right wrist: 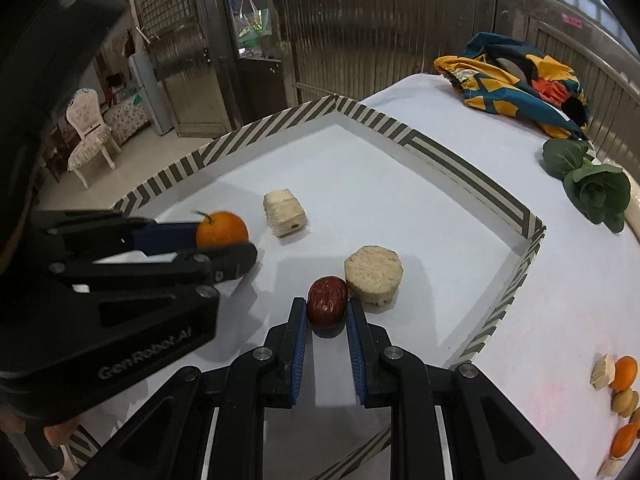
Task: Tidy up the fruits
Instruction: 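Carry the held orange and red date over the striped tray, then open both tools to drop the orange and date into the tray, then grasp a square beige chunk with the right tool while the left tool grasps a round beige slice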
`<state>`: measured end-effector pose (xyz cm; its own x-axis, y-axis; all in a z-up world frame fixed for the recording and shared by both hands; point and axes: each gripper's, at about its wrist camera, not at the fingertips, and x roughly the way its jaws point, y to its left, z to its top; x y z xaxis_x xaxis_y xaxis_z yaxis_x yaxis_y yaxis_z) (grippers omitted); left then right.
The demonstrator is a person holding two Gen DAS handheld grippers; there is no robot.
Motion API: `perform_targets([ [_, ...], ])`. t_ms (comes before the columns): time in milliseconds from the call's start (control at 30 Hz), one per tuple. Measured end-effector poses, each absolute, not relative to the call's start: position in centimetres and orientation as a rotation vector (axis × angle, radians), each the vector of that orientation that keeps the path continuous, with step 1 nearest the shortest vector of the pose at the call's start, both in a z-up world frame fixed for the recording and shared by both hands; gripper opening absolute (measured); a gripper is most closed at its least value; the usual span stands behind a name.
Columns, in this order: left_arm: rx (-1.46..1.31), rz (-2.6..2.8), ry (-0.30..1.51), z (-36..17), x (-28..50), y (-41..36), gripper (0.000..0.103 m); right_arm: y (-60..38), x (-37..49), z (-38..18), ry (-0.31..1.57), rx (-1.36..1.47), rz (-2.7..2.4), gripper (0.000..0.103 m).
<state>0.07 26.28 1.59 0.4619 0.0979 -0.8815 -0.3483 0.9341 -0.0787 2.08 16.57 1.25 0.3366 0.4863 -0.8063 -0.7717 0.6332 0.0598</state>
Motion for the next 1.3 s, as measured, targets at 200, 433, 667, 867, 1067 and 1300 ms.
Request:
perform_targets([
  [200, -0.284, 0.27, 1.062, 1.9, 0.1, 26.4, 0.051, 16.1, 2.0, 1.6, 0.919, -0.329, 0.87, 0.019],
  [433, -0.258, 0.274, 0.966, 4.2, -1.4, 24.7, 0.056, 13.1, 1.2, 3.7, 0.879, -0.262, 0.85, 0.019],
  [667, -0.201, 0.236, 0.881, 6.2, -2.6, 20.6, 0.056, 8.0, 0.6, 4.8, 0.857, -0.155, 0.79, 0.02],
  [867, -0.16, 0.173, 0.877, 6.6, -2.9, 16.5, 0.056, 3.4, 0.1, 5.3, 0.838, -0.088, 0.733, 0.02],
  [1067, -0.132, 0.11, 0.888, 6.4, -2.4, 12.6, 0.056, -1.4, 0.1, 5.2, 0.84, -0.066, 0.653, 0.02],
  [1300, -0.122, 0.023, 0.917, 5.3, -1.7, 8.9, 0.056, -7.8, 0.4, 3.6, 0.872, -0.045, 0.547, 0.021],
])
